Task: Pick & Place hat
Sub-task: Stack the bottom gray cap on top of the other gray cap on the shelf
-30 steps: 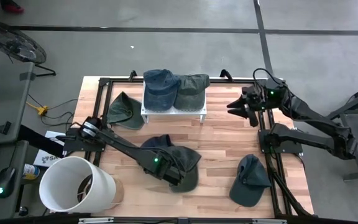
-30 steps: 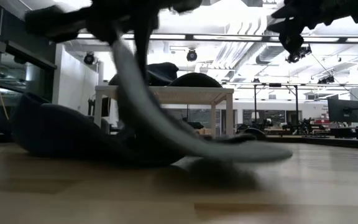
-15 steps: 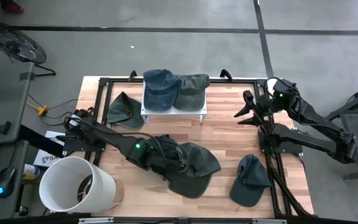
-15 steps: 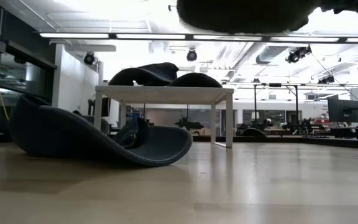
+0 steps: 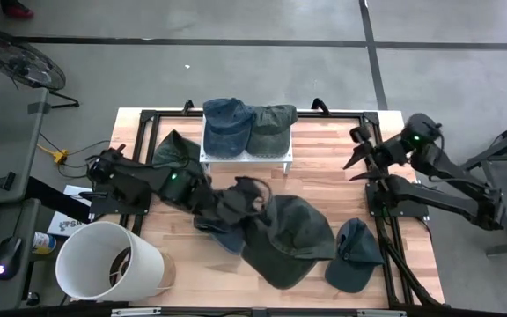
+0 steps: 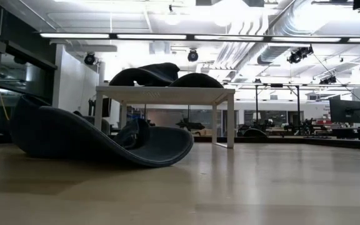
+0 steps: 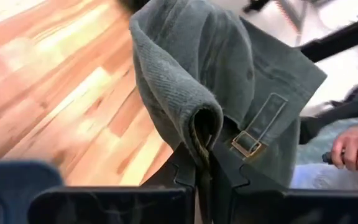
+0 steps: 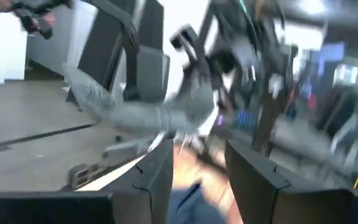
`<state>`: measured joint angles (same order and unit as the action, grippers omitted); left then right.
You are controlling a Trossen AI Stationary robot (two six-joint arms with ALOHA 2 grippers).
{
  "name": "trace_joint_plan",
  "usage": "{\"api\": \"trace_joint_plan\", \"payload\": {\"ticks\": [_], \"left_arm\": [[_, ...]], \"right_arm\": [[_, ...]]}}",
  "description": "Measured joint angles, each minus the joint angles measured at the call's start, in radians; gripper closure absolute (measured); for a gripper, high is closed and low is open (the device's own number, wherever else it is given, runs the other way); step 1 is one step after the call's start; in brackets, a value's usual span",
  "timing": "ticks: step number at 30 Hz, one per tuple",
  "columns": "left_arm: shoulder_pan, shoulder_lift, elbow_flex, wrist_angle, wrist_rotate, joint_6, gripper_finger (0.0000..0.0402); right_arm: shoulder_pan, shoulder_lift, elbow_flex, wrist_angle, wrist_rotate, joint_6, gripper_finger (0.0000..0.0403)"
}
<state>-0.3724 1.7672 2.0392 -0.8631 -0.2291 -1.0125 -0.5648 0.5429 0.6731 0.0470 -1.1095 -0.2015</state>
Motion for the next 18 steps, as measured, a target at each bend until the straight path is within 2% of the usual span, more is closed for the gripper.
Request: {"api": "trace_joint_plan", "payload": {"ticks": [3, 6, 13, 18], "left_arm": [[0.038, 0.003, -0.002, 0.067, 0.095, 0.066, 0.0392], [0.07, 0.003, -0.002, 0.142, 0.217, 0.1, 0.0392], [0.123, 0.003, -0.002, 0.285, 0.453, 0.126, 0.0392], [0.17, 0.003, -0.002, 0.297, 0.54, 0.103, 0.0392]], "right_arm": [[0.044, 0.001, 0.0, 0.172, 0.036, 0.02, 0.0265], [0.082, 0.001, 0.0, 0.26, 0.071, 0.022, 0.0265], [0.158, 0.001, 0.0, 0.273, 0.089, 0.004, 0.0265], [0.224, 0.001, 0.0, 0.282, 0.116, -0.012, 0.0265]]}}
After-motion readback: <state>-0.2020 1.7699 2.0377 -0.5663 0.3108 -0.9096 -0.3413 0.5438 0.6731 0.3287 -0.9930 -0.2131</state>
